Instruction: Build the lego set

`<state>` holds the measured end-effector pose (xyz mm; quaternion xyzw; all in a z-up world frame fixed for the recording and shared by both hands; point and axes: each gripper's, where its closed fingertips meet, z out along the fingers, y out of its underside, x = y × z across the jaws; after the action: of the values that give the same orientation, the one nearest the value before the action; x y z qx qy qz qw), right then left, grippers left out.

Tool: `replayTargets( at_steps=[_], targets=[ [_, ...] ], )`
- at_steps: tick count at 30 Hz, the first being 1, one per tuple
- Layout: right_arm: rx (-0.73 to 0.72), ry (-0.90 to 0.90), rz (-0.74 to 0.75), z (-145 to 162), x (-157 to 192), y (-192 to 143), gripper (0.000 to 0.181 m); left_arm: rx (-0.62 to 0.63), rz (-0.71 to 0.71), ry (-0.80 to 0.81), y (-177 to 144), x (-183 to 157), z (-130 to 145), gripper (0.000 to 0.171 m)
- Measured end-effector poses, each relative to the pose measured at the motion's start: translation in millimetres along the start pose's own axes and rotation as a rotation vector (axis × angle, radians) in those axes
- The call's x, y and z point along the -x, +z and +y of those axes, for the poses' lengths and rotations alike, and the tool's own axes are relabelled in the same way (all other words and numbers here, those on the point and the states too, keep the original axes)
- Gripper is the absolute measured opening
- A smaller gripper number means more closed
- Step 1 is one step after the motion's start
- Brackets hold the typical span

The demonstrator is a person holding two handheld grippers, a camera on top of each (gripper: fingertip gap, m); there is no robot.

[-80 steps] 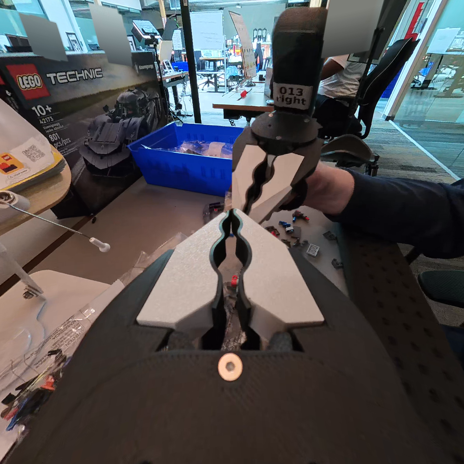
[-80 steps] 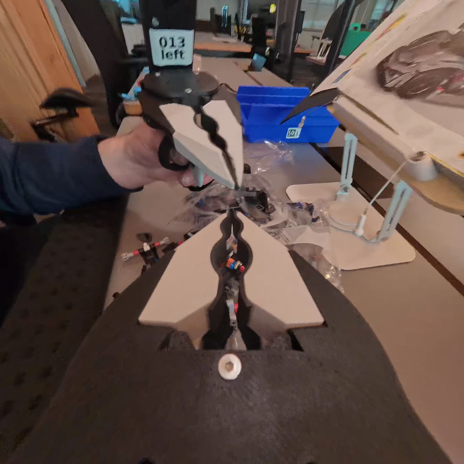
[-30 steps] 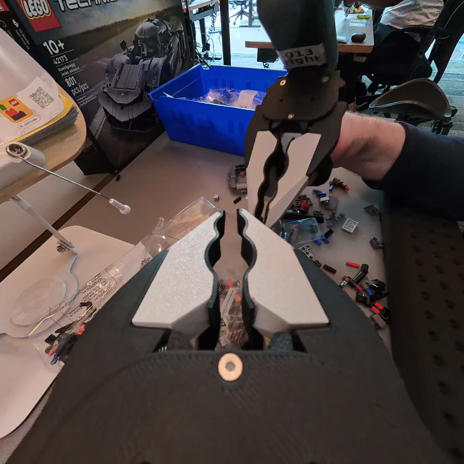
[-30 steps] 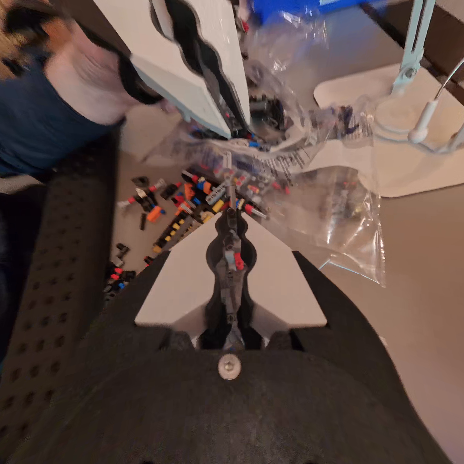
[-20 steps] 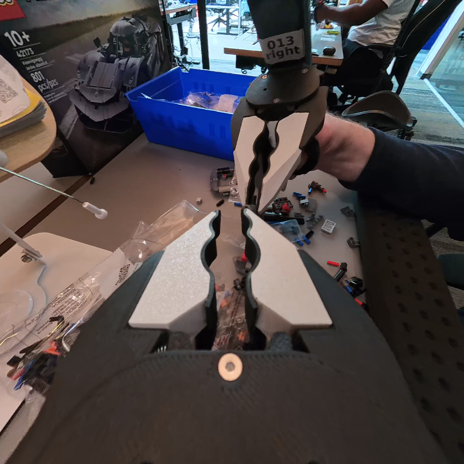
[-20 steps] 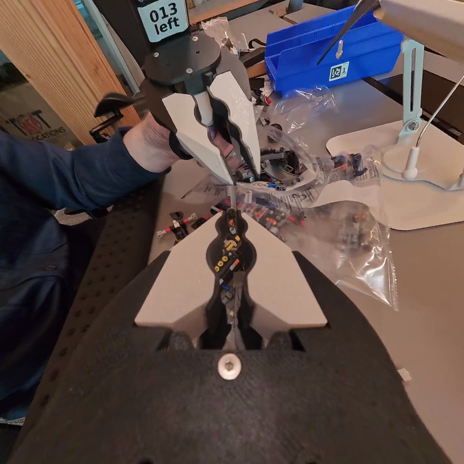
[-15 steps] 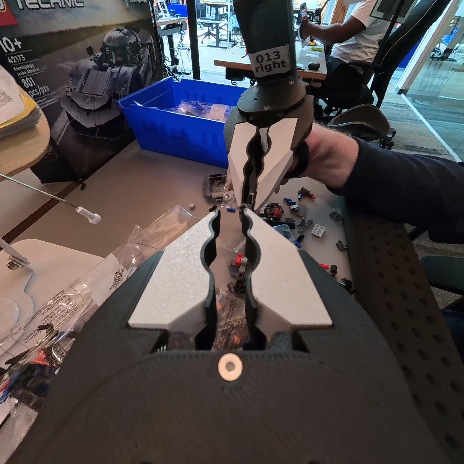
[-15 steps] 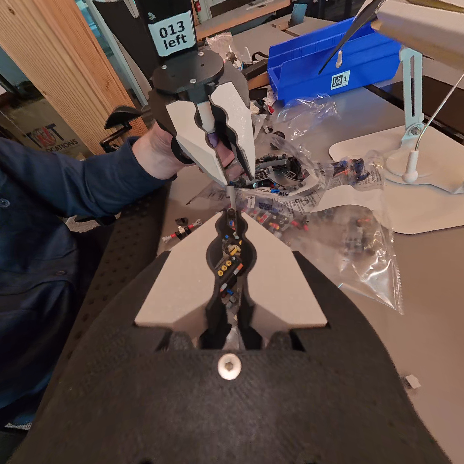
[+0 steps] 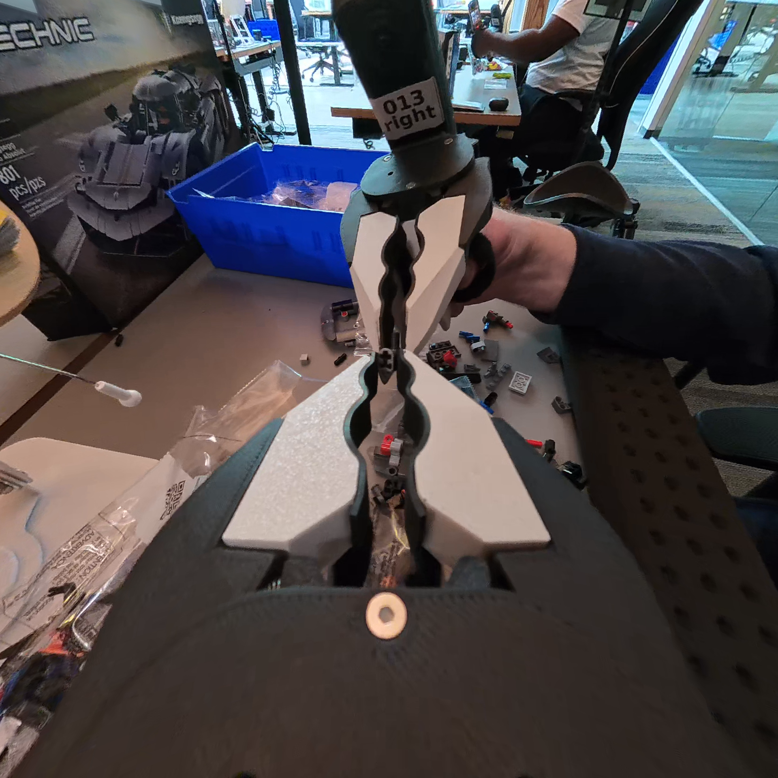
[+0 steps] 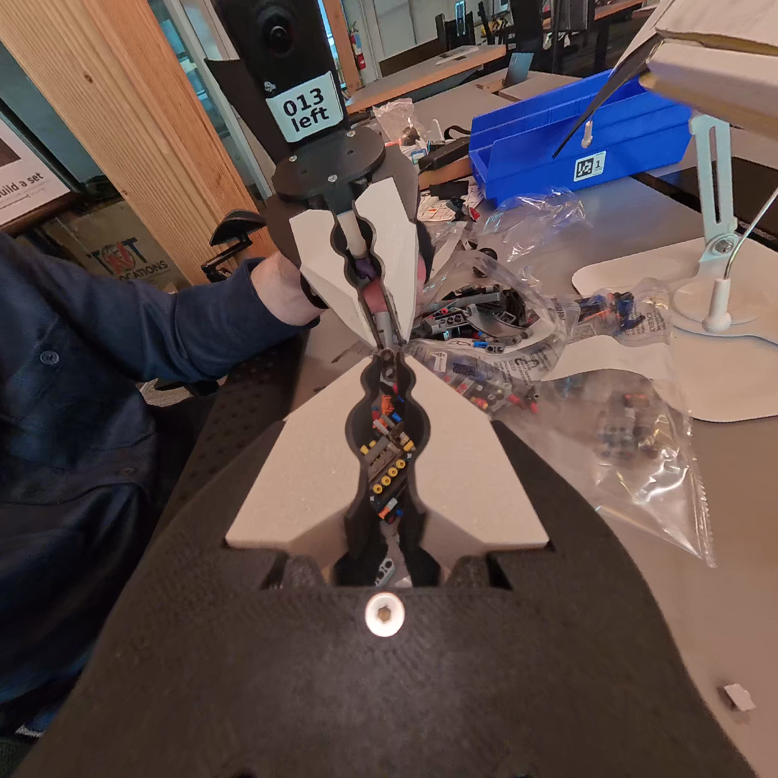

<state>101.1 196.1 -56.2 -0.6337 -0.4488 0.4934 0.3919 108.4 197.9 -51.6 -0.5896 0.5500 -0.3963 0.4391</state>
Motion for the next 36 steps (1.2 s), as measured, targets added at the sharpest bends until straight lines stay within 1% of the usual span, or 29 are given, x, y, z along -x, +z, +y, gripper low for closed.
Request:
replayTargets(
  at_steps=[8,13,18,20,24,27,30,36],
  targets=[
    [-0.012,-0.044,0.029,-4,0,-5,0.007,0.048,-0.020,0.048,1,-1,5,0.004],
    [0.024,-0.063,0.057,1,-3,-1,0.003,0.079,-0.030,0.070,3,-2,8,0.004],
    [0.013,-0.086,0.064,-3,0,-3,0.001,0.037,-0.022,0.060,2,-3,2,0.004],
    [-0.016,-0.073,0.061,-7,-1,-5,0.001,0.038,-0.012,0.045,3,-3,3,0.013],
    [-0.055,-0.040,0.044,-11,-1,-6,0.000,0.048,-0.038,0.049,7,1,7,0.004],
    [-0.058,-0.044,0.043,-12,-1,-5,0.000,0.027,-0.015,0.030,7,0,5,0.003],
    [-0.062,-0.049,0.049,-13,-1,-6,0.001,0.025,-0.028,0.047,7,1,4,0.003],
    [-0.038,-0.118,0.103,-14,0,-7,0.001,0.076,-0.073,0.100,6,2,6,0.003]
  ],
)
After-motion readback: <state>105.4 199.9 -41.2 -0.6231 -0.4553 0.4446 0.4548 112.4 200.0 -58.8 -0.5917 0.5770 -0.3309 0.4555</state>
